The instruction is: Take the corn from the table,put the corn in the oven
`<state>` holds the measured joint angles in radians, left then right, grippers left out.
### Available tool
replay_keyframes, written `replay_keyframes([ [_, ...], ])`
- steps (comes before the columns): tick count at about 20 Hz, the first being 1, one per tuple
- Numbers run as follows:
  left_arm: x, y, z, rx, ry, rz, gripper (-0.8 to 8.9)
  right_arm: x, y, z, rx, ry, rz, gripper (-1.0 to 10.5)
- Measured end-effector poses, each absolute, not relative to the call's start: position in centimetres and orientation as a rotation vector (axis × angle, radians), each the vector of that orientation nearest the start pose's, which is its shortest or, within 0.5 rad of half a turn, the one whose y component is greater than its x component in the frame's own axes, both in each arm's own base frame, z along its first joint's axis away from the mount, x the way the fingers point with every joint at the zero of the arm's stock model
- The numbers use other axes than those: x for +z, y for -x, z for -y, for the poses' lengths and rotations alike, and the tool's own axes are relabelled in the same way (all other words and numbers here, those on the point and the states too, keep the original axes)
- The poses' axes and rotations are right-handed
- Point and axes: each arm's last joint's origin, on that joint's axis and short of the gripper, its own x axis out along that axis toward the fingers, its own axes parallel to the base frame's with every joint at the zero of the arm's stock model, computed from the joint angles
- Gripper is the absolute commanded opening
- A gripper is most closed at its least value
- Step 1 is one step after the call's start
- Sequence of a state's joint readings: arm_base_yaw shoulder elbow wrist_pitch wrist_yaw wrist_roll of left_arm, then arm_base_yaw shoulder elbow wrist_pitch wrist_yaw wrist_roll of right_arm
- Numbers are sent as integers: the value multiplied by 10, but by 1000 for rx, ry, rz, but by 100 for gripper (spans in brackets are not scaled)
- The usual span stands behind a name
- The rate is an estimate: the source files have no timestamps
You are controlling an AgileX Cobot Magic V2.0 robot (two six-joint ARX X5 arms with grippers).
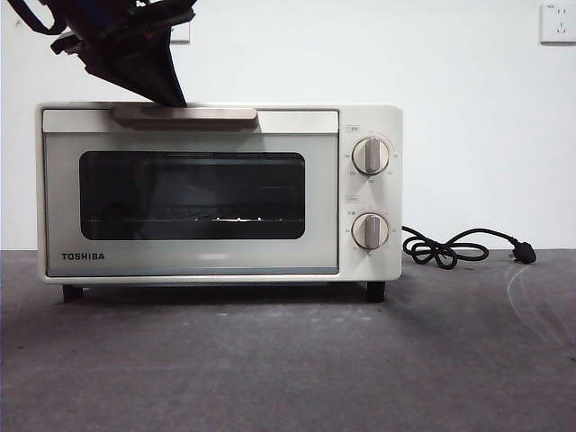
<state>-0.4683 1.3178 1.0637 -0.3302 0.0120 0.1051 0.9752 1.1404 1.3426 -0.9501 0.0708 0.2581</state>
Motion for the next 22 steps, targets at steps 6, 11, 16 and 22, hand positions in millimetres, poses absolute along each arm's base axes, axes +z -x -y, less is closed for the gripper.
replay_keyframes([
  [6, 303, -254, 129, -521, -235, -595, -5, 386, -119, -171, 748, 158, -763, -12],
  [11, 300, -242, 126, -592, -232, -723, -5, 386, -120, -171, 712, 168, -748, -12],
  [16, 287, -224, 127, -682, -238, -931, -5, 386, -120, -171, 711, 167, -742, -12],
  [22, 253, -205, 132, -683, -333, -1212, -5, 387, -121, -171, 718, 174, -728, -12],
])
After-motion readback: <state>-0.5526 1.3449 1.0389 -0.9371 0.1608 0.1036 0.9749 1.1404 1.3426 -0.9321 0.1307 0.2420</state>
